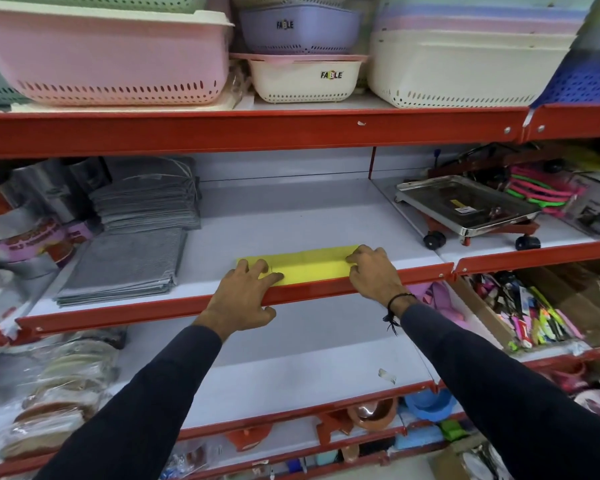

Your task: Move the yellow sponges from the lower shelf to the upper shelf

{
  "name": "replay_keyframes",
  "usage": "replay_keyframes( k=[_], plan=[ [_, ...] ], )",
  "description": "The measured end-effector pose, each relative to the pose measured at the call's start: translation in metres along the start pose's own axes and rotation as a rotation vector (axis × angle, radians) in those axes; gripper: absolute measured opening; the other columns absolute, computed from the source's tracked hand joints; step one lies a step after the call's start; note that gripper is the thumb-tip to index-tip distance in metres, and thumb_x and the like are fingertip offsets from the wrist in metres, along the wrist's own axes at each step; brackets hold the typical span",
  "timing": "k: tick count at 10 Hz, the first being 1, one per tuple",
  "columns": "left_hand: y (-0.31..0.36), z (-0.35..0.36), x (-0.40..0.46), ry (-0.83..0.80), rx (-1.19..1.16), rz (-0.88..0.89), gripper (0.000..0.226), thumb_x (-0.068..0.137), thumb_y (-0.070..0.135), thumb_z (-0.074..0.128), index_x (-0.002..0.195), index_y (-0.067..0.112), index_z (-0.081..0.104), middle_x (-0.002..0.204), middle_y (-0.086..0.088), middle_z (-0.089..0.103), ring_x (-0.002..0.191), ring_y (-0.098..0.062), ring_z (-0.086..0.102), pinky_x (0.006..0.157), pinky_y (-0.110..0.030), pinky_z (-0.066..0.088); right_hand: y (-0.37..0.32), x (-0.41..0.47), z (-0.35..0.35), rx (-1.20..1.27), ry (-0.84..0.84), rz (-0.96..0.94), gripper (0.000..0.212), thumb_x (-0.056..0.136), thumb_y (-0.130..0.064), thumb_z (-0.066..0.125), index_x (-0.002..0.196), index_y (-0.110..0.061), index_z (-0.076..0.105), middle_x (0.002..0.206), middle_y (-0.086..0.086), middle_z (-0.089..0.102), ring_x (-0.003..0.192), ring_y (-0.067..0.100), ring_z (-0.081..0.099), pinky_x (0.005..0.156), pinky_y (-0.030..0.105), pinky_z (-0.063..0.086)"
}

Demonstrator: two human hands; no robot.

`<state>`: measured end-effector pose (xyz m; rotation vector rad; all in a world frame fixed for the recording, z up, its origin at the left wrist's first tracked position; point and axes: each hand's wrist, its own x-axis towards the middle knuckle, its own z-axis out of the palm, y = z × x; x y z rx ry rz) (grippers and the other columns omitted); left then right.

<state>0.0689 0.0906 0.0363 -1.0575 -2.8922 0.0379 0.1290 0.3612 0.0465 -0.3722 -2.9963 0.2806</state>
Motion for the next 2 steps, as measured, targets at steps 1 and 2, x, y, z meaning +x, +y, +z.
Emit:
replay_keyframes(
  k=[1, 2],
  plan=[
    [-0.008, -0.006, -0.003, -0.024, 0.0, 0.034, 0.077, 0.087, 0.049, 0.061, 0.159, 0.033, 0.04, 0.159, -0.003, 0.042, 0.133, -0.032, 0.046, 0.106, -0.045, 0.048, -0.005, -0.009, -0.009, -0.024, 0.026, 0.018, 0.044, 0.094, -0.021, 0.05, 0.135, -0.019, 0.065, 0.142, 0.005, 0.061, 0.123, 0.034, 0.057, 0.104, 0.046, 0.047],
    [-0.018, -0.021, -0.012, 0.077, -0.014, 0.06, 0.074, 0.093, 0.053, 0.057, 0.16, 0.028, 0.039, 0.166, -0.005, 0.038, 0.138, -0.032, 0.049, 0.109, -0.047, 0.046, -0.015, -0.018, -0.019, -0.067, 0.159, -0.021, 0.042, 0.093, -0.032, 0.054, 0.131, -0.023, 0.068, 0.135, 0.001, 0.067, 0.12, 0.029, 0.06, 0.1, 0.044, 0.045]
  ],
)
